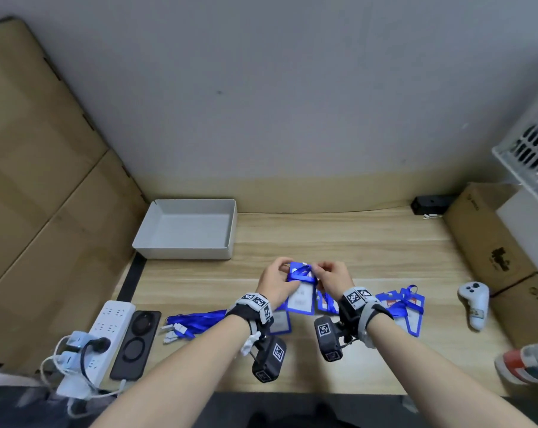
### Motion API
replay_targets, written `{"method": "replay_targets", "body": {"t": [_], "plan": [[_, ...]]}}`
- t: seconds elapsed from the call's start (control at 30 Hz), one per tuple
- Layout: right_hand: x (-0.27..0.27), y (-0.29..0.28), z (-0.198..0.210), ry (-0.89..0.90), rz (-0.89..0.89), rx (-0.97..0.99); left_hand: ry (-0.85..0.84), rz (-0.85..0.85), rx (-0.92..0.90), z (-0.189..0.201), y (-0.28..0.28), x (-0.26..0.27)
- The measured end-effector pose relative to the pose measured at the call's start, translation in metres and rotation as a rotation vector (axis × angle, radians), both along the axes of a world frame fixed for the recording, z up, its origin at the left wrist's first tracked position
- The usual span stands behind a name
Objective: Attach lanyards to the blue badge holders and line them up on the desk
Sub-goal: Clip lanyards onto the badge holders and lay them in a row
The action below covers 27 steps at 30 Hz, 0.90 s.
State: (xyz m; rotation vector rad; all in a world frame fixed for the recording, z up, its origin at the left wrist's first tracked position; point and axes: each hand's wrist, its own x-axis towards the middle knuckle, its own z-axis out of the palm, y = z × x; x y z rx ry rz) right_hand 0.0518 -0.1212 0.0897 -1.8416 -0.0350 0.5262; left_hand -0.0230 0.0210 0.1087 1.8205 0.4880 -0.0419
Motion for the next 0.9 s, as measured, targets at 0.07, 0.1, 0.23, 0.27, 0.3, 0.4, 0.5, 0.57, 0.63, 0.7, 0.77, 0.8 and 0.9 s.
{"method": "replay_targets", "body": {"t": [0.07,0.1,0.23,0.27,0.3,0.4,0.5,0.57,0.63,0.7,0.77,0.8,0.9], "plan": [[0.0,0.005,0.006,-0.006,-0.04,0.005,-0.028,-0.024,-0.007,0.006,0.01,-0.004],[-0.001,0.008,0.009,-0.007,-0.065,0.009,-0.034,-0.02,-0.003,0.007,0.015,-0.005],[-0.006,0.023,0.02,-0.022,-0.098,0.023,-0.045,0.05,0.013,0.009,0.031,-0.008],[-0.007,0.027,0.021,-0.028,-0.098,0.021,-0.045,0.071,0.026,0.01,0.035,-0.008],[-0.009,0.032,0.021,-0.027,-0.102,0.021,-0.042,0.093,0.036,0.009,0.039,-0.009],[-0.016,0.042,0.017,-0.015,-0.124,0.022,-0.031,0.116,0.047,0.007,0.049,-0.017],[-0.024,0.052,0.012,0.007,-0.139,0.017,-0.024,0.069,0.039,-0.001,0.063,-0.026],[-0.029,0.056,0.008,0.021,-0.15,0.017,-0.031,0.039,0.072,-0.006,0.069,-0.031],[-0.033,0.059,0.004,0.048,-0.178,0.018,-0.047,0.042,0.087,-0.012,0.075,-0.034],[-0.034,0.059,0.002,0.071,-0.221,0.035,-0.063,0.065,0.087,-0.015,0.076,-0.035],[-0.034,0.058,0.002,0.089,-0.265,0.054,-0.08,0.082,0.051,-0.018,0.075,-0.033],[-0.033,0.057,0.002,0.098,-0.284,0.059,-0.094,0.092,0.02,-0.02,0.074,-0.032],[-0.024,0.052,0.0,0.13,-0.372,0.09,-0.151,0.14,-0.07,-0.023,0.069,-0.024]]}}
